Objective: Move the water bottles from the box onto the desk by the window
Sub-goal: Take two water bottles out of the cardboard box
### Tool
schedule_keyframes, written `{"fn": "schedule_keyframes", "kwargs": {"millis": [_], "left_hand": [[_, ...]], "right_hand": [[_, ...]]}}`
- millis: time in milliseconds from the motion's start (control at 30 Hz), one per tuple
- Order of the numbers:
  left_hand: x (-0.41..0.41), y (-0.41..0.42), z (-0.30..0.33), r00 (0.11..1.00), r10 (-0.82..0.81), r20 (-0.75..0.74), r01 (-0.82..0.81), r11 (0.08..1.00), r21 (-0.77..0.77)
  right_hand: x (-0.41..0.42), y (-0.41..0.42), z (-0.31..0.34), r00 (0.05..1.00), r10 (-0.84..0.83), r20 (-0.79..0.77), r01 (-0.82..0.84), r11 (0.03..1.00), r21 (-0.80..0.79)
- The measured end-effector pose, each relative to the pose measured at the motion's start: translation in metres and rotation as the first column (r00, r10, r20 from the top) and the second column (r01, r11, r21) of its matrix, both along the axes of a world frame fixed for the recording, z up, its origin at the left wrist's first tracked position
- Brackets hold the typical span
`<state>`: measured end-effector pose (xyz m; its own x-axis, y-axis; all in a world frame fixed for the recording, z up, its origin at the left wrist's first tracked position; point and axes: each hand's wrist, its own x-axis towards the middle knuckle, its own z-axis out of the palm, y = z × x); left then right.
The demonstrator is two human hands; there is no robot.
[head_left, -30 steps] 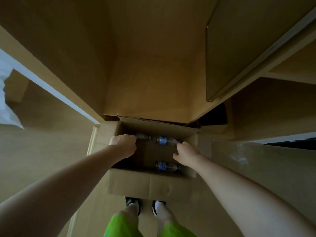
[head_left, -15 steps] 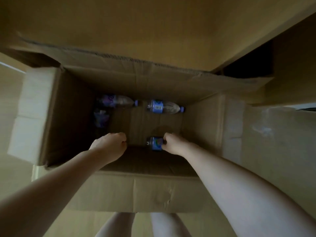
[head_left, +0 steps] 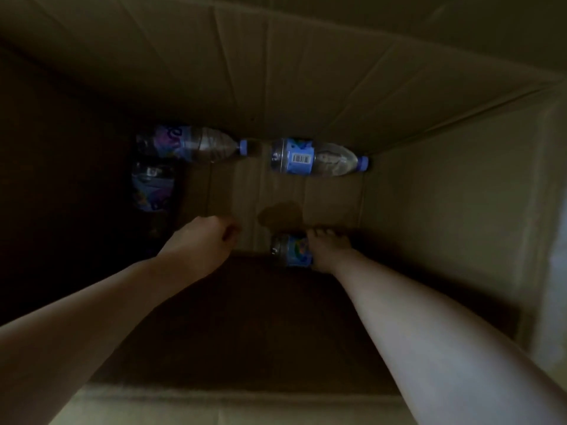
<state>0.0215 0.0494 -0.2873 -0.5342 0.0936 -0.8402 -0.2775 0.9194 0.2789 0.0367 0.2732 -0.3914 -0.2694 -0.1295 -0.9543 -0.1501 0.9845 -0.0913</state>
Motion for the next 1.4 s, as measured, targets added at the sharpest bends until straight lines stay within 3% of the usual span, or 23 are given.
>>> {"fn": "schedule_keyframes", "kwargs": {"millis": [133,300,433,633,767,867,967,1067,1133,1200,1233,1300,1400], "left_hand": [[0.005,0.004,0.003,0.999,0.033,-0.022,-0.032,0.998,0.047],[0.005,0.006,0.028,0.998,0.021,-0.060,-0.018,0.998,0.057],[-0.002,0.007,0.052,0.999,-0.018,0.035,0.016,0.999,0.048],[-0.013,0.021,0.074,0.983,0.016,0.182,-0.039,0.992,0.121],[-0.018,0.022,0.077,0.983,0.029,0.179,-0.030,1.000,0.003],[-0.014,0.017,0.070,0.995,-0.040,0.090,0.055,0.984,-0.171],[-0.007,0.001,0.047,0.961,0.246,0.124,-0.222,0.958,-0.180],[-0.001,-0.017,0.022,0.858,0.493,0.143,-0.483,0.870,-0.103],[0.003,-0.024,0.006,0.828,0.546,0.129,-0.538,0.838,-0.094],[0.009,-0.029,-0.009,0.814,0.573,0.095,-0.565,0.819,-0.103],[0.012,-0.032,-0.015,0.806,0.587,0.077,-0.579,0.809,-0.106],[0.016,-0.036,-0.025,0.791,0.610,0.049,-0.605,0.791,-0.095],[0.020,-0.040,-0.030,0.784,0.619,0.038,-0.615,0.784,-0.082]], "right_hand": [[0.002,0.006,-0.002,0.995,0.063,-0.082,-0.070,0.994,-0.088],[-0.003,0.005,0.030,0.998,-0.033,-0.060,0.020,0.979,-0.202],[-0.021,-0.005,0.078,0.998,-0.033,-0.055,0.011,0.930,-0.367],[-0.052,-0.035,0.146,0.980,0.038,-0.194,-0.152,0.773,-0.616],[-0.057,-0.047,0.165,0.952,-0.002,-0.306,-0.224,0.676,-0.702],[-0.051,-0.049,0.159,0.942,-0.210,-0.260,-0.053,0.674,-0.737],[-0.056,-0.050,0.125,0.746,-0.613,-0.261,0.309,0.666,-0.679],[-0.074,-0.049,0.081,0.416,-0.905,-0.085,0.785,0.405,-0.469],[-0.090,-0.052,0.056,0.046,-0.998,0.038,0.946,0.032,-0.322],[-0.110,-0.056,0.037,-0.433,-0.888,0.154,0.870,-0.457,-0.186],[-0.118,-0.058,0.030,-0.587,-0.785,0.196,0.774,-0.616,-0.148],[-0.126,-0.059,0.012,-0.684,-0.704,0.189,0.693,-0.709,-0.132],[-0.114,-0.058,0.001,-0.637,-0.750,0.181,0.744,-0.659,-0.113]]}}
